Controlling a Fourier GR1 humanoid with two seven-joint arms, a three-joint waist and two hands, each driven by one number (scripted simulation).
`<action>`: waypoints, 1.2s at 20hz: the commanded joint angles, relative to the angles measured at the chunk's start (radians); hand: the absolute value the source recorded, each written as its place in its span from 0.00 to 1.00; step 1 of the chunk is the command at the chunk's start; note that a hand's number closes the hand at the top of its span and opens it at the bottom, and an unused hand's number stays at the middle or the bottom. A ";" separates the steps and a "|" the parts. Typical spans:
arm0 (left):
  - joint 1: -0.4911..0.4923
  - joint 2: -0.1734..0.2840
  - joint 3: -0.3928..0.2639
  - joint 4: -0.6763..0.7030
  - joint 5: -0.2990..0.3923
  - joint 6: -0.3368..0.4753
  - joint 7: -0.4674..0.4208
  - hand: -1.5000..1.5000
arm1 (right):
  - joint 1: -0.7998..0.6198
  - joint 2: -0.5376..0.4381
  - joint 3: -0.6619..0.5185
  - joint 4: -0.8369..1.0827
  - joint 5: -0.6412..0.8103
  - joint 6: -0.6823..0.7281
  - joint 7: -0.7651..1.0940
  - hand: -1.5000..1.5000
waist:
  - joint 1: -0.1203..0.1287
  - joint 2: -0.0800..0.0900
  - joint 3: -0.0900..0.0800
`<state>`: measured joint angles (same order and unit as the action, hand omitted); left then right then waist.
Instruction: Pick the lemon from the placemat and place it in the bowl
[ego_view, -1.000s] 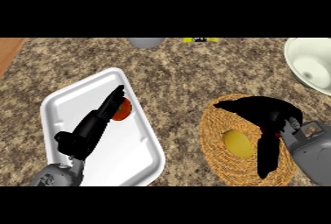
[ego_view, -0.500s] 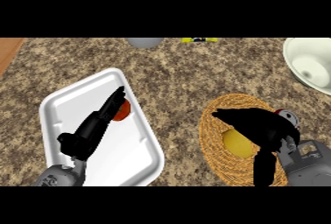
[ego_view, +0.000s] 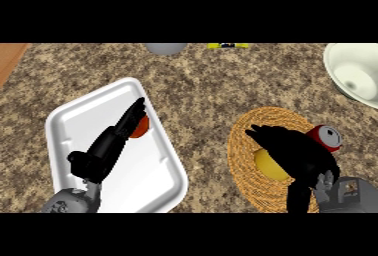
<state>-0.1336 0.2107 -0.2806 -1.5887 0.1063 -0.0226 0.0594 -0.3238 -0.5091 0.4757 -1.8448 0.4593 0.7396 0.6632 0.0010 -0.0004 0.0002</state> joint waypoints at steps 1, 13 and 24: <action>0.018 0.006 0.038 -0.019 0.001 -0.046 0.000 0.50 | 0.013 0.018 -0.037 0.037 0.101 -0.012 -0.063 0.00 | 0.001 0.000 0.000; 0.056 -0.050 0.064 -0.057 -0.048 -0.079 0.032 0.50 | 0.014 0.115 -0.092 0.259 0.268 -0.037 -0.239 0.00 | 0.003 0.000 0.000; -0.040 -0.093 0.114 0.048 -0.078 -0.098 0.038 0.50 | 0.074 0.088 -0.113 0.301 0.375 -0.168 -0.503 1.00 | -0.003 0.000 0.000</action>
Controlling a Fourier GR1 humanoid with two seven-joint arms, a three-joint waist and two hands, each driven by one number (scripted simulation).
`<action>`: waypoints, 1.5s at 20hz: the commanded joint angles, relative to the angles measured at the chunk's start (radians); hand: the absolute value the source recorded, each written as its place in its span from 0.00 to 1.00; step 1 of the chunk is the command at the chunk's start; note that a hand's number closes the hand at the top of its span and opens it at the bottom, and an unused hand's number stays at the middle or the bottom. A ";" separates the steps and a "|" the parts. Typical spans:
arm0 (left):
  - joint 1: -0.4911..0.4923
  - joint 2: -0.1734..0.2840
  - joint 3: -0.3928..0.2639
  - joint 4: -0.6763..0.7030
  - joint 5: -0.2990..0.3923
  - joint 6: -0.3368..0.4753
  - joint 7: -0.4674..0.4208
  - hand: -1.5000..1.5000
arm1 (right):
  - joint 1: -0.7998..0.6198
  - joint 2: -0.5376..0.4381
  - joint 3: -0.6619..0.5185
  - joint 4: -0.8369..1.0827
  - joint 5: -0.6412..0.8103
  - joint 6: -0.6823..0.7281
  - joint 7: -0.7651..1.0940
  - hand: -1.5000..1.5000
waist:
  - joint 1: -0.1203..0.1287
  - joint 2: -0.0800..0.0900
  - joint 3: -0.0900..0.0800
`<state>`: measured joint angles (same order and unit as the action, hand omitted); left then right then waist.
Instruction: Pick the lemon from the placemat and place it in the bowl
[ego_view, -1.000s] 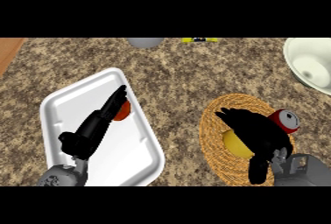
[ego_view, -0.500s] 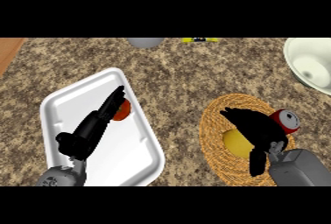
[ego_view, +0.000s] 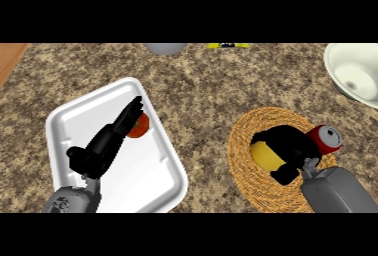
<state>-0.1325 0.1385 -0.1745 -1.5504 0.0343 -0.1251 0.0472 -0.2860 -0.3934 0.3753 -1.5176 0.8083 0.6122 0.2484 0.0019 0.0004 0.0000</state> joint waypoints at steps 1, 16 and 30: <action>0.022 -0.018 -0.015 -0.065 -0.013 0.003 0.046 0.50 | 0.024 0.011 0.023 0.032 0.081 -0.112 -0.100 1.00 | 0.002 -0.001 0.000; 0.052 0.018 0.069 -0.061 0.011 -0.094 0.006 0.50 | -0.027 -0.125 -0.171 0.228 0.127 -0.228 -0.483 1.00 | 0.004 0.001 0.000; 0.019 -0.050 0.025 -0.050 -0.053 -0.020 0.052 0.50 | -0.107 -0.104 -0.552 -0.039 -0.111 -0.351 -0.367 1.00 | -0.018 -0.006 0.000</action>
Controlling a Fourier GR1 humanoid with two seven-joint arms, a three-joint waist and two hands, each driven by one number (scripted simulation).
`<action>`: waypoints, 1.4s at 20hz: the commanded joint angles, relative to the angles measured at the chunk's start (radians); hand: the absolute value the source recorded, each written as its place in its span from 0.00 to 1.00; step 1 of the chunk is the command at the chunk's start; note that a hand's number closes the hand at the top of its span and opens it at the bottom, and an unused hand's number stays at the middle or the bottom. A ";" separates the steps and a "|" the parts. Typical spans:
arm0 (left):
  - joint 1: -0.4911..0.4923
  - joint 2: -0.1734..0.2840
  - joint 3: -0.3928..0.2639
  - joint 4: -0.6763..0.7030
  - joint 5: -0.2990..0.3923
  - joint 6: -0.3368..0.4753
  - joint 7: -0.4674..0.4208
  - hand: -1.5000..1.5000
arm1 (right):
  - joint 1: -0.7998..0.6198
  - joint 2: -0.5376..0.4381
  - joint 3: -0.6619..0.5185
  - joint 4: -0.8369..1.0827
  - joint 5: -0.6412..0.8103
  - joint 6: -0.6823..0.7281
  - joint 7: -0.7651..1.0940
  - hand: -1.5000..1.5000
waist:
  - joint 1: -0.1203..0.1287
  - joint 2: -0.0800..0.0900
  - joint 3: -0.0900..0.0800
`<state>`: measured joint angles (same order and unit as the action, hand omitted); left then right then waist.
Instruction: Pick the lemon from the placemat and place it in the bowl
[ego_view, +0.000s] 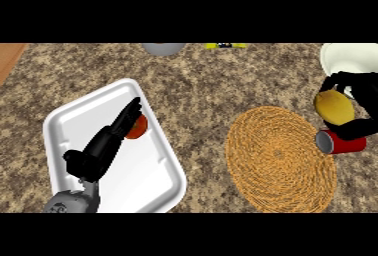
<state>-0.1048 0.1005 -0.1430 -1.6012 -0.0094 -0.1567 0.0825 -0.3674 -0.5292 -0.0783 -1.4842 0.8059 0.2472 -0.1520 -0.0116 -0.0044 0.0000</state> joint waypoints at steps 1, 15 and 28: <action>-0.035 -0.002 0.019 0.055 -0.007 0.003 -0.036 0.50 | -0.102 0.029 -0.146 -0.032 -0.151 0.028 0.048 1.00 | 0.000 0.003 -0.001; 0.003 -0.030 -0.039 -0.026 -0.029 -0.018 0.010 0.50 | -0.304 -0.132 -0.241 0.471 0.004 -0.223 -0.079 1.00 | 0.043 0.014 0.001; -0.059 -0.022 0.004 -0.001 0.016 -0.053 0.013 0.50 | -0.443 -0.224 -0.225 1.073 0.091 -0.163 -0.216 1.00 | 0.076 0.030 0.004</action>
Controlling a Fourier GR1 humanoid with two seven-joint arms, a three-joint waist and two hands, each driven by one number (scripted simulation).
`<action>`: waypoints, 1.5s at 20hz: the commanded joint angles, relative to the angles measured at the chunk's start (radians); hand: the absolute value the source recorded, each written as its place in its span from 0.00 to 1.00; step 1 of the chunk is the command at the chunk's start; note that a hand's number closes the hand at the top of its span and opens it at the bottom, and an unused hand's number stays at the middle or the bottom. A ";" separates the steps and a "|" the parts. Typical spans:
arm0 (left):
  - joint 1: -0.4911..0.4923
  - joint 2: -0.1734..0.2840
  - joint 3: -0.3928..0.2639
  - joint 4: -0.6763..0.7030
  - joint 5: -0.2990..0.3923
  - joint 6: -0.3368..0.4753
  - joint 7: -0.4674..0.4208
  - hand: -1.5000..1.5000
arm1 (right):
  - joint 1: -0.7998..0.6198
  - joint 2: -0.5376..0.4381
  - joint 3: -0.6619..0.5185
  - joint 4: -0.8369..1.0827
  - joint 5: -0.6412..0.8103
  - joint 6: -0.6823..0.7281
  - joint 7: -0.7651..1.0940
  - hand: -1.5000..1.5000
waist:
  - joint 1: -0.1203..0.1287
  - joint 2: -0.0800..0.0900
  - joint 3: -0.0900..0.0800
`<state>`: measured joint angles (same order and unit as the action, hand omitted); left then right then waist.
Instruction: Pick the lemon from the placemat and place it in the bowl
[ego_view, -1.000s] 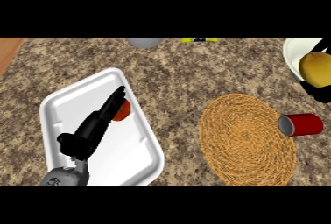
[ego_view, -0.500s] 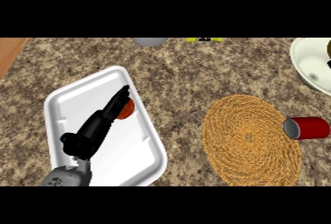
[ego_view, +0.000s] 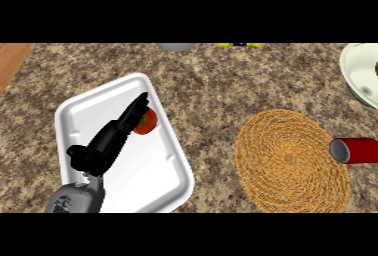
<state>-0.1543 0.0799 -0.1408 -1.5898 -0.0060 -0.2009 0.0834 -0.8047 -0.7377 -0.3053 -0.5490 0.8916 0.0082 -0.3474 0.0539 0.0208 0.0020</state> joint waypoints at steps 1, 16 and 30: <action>-0.025 -0.016 -0.006 0.019 -0.005 0.006 0.012 0.50 | -0.068 -0.037 -0.014 0.163 -0.019 0.162 -0.007 0.00 | 0.004 0.004 0.001; 0.011 -0.013 -0.018 0.022 -0.028 0.002 -0.026 0.50 | -0.200 -0.100 -0.273 0.342 -0.233 0.055 -0.108 0.00 | 0.006 0.005 0.003; 0.018 0.001 0.012 0.009 -0.007 -0.008 -0.039 0.50 | -0.032 -0.358 -0.478 0.439 -0.415 0.222 -0.170 0.00 | -0.011 0.017 0.011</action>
<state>-0.1349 0.0770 -0.1408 -1.5915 -0.0171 -0.2080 0.0560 -0.8800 -1.0412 -0.7338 -0.1256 0.5219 0.1893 -0.4931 0.0522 0.0344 0.0108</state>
